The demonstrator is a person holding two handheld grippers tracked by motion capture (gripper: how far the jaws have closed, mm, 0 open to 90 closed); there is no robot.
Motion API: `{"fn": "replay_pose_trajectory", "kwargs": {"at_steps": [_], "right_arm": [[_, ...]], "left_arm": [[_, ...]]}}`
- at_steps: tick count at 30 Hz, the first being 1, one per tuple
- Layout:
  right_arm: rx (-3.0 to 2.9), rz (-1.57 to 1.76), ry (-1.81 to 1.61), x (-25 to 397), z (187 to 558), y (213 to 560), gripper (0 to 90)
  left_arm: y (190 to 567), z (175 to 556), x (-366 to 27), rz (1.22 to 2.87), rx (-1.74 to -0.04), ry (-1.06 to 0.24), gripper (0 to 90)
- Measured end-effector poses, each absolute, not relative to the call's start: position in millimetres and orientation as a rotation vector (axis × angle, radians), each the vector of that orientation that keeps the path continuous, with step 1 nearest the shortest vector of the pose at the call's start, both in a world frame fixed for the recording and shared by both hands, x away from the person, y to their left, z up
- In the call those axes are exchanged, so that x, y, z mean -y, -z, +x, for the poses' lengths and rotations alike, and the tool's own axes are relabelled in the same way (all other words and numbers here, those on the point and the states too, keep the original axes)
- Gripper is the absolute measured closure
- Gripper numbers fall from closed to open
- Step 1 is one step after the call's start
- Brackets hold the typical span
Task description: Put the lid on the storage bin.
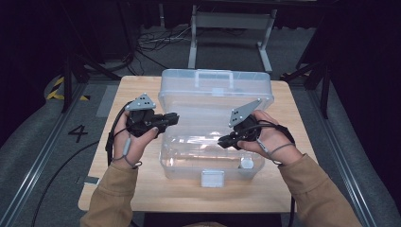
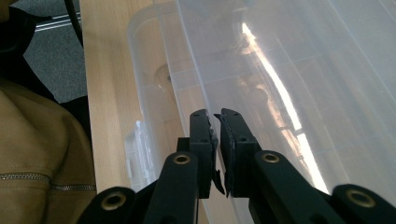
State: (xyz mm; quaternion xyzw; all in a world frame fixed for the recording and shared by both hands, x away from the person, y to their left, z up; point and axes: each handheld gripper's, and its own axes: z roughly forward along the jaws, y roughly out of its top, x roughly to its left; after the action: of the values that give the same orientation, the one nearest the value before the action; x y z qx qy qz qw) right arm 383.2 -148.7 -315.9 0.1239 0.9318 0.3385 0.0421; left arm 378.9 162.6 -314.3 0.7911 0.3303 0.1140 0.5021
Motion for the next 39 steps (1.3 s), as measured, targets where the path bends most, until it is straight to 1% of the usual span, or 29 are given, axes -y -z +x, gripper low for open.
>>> {"fn": "replay_pose_trajectory", "kwargs": {"at_steps": [6,13,15,16,21,24,30,33,39], "right_arm": [[-2.845,0.396,-1.041,149,380,318,83.6],[-2.816,0.396,-1.051,153,372,316,80.8],[-2.801,0.416,-1.089,158,370,314,79.5],[-2.793,0.422,-1.109,161,368,312,79.9],[-2.728,0.438,-1.179,174,358,311,80.1],[-2.690,0.463,-1.217,182,354,311,82.2],[-2.605,0.548,-1.316,205,345,314,89.3],[-2.576,0.573,-1.354,212,341,317,90.0],[-2.467,0.729,-1.425,238,335,327,90.0]], "left_arm": [[313,379,-162,1.893,-0.807,-0.280,83.6],[315,378,-164,1.894,-0.814,-0.266,83.9],[314,376,-165,1.906,-0.813,-0.249,84.1],[314,375,-165,1.919,-0.812,-0.233,86.2],[313,369,-163,1.940,-0.801,-0.259,85.5],[312,366,-162,1.949,-0.797,-0.251,85.3],[312,363,-161,1.977,-0.793,-0.230,85.1],[312,362,-162,1.987,-0.790,-0.225,85.3],[314,359,-163,2.003,-0.806,-0.180,86.8]]}}
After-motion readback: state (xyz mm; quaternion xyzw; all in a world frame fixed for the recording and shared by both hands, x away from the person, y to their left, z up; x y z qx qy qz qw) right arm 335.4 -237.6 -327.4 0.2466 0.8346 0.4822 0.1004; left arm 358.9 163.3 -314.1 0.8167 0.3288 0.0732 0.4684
